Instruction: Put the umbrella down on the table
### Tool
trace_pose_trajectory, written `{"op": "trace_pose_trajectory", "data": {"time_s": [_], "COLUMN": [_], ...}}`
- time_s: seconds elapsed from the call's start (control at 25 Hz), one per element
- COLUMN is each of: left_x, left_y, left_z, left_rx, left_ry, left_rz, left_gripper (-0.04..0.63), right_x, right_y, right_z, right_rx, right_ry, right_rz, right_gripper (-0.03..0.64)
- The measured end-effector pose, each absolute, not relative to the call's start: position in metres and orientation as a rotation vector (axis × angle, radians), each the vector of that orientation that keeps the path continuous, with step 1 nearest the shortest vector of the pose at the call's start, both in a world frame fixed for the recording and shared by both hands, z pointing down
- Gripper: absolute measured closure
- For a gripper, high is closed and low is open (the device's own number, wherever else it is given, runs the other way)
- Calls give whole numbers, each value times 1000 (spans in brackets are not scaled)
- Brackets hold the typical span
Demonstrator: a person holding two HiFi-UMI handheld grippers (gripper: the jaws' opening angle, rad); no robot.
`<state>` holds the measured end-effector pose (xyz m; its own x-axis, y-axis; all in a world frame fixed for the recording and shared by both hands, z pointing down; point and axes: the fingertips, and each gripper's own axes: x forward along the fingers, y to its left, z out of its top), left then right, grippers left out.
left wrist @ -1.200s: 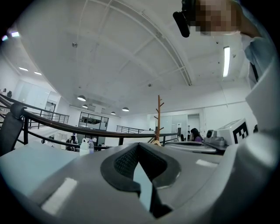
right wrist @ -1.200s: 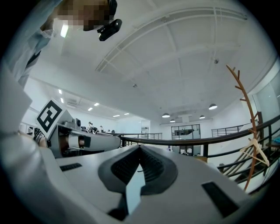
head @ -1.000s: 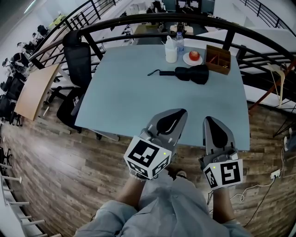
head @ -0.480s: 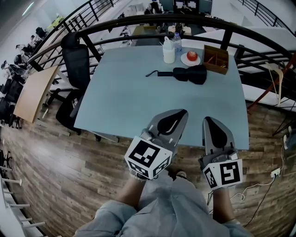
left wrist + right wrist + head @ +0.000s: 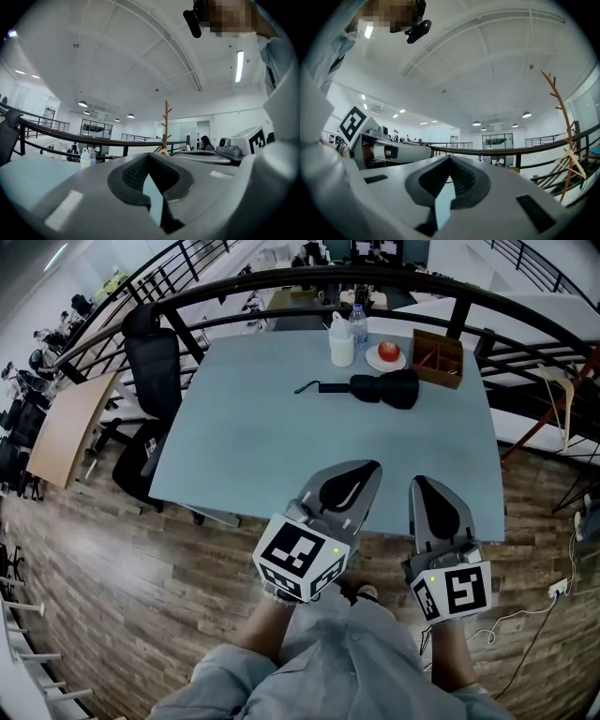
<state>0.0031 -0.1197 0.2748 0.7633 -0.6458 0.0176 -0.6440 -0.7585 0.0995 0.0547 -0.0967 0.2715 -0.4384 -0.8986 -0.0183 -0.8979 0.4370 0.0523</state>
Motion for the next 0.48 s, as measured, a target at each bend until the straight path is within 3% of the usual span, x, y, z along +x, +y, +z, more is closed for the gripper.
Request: {"op": "trace_pose_trajectory", "data": {"time_s": [0.48], "left_x": [6], "left_y": [-121], "left_z": [278], "left_rx": [2854], "left_ry": [-1032], "left_rz": [-36], "left_gripper": [591], "right_x": [58], "right_y": [-97], "right_z": [274], "right_rx": [1670], "right_ry": [-2637], "right_rz": [-87], "right_gripper": [621]}}
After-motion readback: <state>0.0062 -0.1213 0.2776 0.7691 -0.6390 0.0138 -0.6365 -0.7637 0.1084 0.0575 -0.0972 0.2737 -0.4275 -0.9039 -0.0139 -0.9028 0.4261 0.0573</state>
